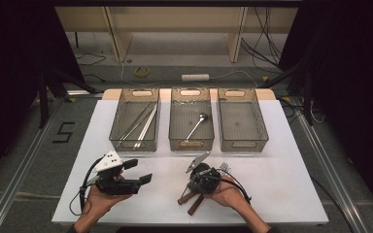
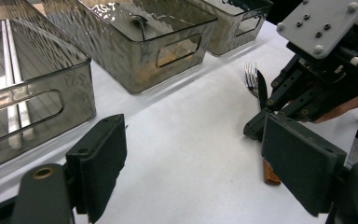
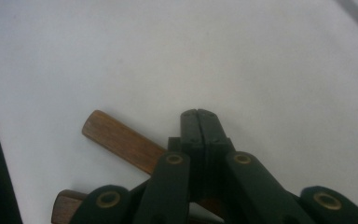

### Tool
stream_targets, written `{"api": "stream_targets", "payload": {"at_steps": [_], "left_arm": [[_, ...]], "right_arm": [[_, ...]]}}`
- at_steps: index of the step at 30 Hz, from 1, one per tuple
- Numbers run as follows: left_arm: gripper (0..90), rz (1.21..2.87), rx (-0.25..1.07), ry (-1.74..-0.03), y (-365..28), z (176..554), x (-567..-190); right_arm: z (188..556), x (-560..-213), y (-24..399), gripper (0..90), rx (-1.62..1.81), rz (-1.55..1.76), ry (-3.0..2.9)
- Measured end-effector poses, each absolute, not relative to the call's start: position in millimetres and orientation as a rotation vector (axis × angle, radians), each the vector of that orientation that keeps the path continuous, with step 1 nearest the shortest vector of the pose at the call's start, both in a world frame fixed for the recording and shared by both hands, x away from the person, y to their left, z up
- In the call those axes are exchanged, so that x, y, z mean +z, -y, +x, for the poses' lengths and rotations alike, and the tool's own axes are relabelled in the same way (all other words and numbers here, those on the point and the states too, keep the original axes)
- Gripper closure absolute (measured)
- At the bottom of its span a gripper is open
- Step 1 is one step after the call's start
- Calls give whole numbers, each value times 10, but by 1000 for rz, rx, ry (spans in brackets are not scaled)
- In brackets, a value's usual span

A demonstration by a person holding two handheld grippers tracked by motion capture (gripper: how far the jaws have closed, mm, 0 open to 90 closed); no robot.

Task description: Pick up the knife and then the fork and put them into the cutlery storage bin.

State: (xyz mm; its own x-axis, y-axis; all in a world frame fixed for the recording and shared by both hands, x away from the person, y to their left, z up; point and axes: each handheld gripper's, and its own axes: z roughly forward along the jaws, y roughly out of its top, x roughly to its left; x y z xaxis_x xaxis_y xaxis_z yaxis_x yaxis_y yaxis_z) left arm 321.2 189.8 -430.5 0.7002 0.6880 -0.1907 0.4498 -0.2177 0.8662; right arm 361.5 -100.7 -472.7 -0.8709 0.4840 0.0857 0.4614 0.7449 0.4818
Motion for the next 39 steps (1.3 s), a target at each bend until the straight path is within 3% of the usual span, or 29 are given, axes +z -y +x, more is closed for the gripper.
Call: {"api": "stream_targets", "payload": {"at_steps": [39], "left_arm": [[220,1872,282,-889,-1878,3213,-4312]], "right_arm": [[3411,-4665,1676,900,651,754,-2850]]}}
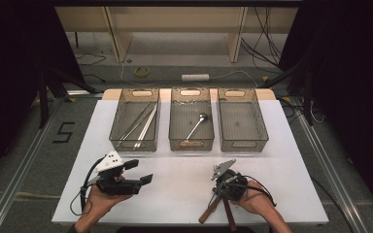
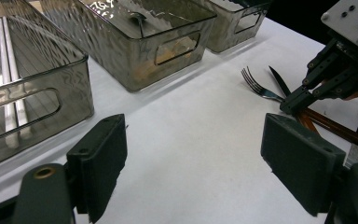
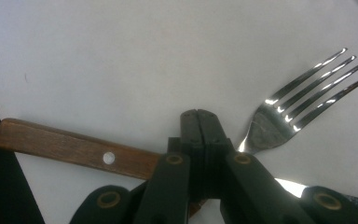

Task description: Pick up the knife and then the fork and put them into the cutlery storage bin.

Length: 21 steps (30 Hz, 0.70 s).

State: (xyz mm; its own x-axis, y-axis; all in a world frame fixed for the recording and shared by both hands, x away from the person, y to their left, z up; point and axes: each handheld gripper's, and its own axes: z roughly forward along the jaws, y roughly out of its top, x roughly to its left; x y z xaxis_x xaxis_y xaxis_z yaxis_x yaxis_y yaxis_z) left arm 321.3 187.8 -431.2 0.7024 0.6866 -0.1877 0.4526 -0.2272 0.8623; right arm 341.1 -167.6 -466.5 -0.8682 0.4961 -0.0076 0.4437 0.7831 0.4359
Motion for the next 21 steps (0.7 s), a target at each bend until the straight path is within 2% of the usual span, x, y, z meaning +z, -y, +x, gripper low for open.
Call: {"api": "stream_targets", "payload": {"at_steps": [12,13,18,21], "left_arm": [[220,1873,283,-889,-1877,3212,-4311],[220,1872,282,-892,-1877,3211,-4310],[220,1874,284,-886,-1872,3209,-4308],[220,1877,286,-885,-1870,3210,-4307]], "right_arm": [[3245,-4514,1701,900,735,831,-2777],[3228,-4489,1717,887,737,845,-2760],[3129,-4397,1802,671,759,965,-2687],[3073,-4384,1831,628,781,1019,-2645]]}}
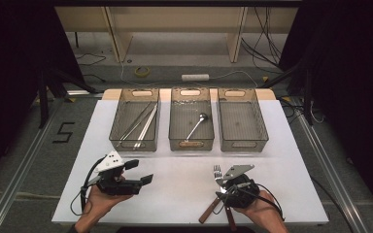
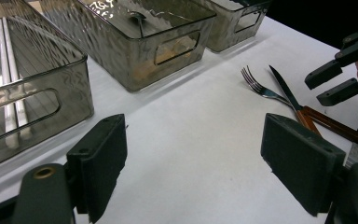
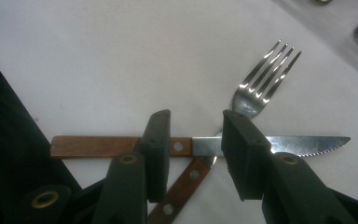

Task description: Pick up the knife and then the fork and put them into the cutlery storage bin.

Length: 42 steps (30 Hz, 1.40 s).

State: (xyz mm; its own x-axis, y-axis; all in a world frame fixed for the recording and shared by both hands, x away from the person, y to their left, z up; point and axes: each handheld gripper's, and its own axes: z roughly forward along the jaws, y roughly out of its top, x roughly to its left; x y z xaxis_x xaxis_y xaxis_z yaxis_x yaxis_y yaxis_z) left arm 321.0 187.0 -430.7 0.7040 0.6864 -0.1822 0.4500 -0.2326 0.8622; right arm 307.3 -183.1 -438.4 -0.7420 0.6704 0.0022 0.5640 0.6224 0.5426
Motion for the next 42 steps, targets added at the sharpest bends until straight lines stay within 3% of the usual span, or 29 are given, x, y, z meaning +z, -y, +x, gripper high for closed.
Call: {"api": "stream_targets", "payload": {"at_steps": [3,7,30,42], "left_arm": [[220,1877,287,-888,-1870,3210,-4307],[220,1878,285,-888,-1872,3211,-4309],[219,1884,282,-889,-1864,3210,-4310],[220,1886,285,-888,-1859,3213,-4313]], "right_arm": [[3031,-4395,1830,519,783,1053,-2632],[2983,-4434,1829,466,740,1101,-2608],[2866,-4574,1789,472,655,1108,-2655],[2847,-4595,1473,835,834,958,-2743]]}}
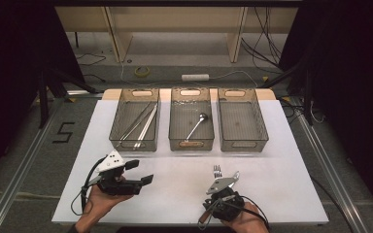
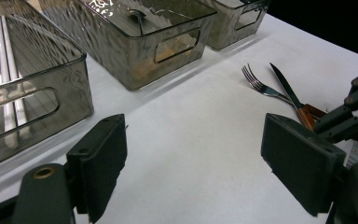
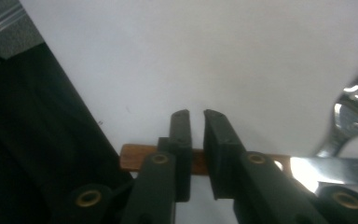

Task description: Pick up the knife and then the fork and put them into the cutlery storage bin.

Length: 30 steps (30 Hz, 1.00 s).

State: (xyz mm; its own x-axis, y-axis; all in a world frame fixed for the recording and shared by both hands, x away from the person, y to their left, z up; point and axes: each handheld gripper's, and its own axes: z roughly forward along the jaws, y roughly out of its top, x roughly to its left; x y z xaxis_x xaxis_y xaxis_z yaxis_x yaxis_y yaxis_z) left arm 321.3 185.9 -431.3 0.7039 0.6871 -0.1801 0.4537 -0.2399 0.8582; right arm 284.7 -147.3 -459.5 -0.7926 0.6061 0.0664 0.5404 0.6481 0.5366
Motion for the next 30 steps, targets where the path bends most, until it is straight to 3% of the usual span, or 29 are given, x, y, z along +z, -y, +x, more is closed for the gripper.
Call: {"api": "stream_targets", "payload": {"at_steps": [5,30], "left_arm": [[219,1887,286,-887,-1860,3214,-4314],[219,1878,280,-890,-1863,3209,-4306]], "right_arm": [[2839,-4645,1373,900,823,908,-2787],[2865,-4648,1674,900,665,929,-2882]]}}
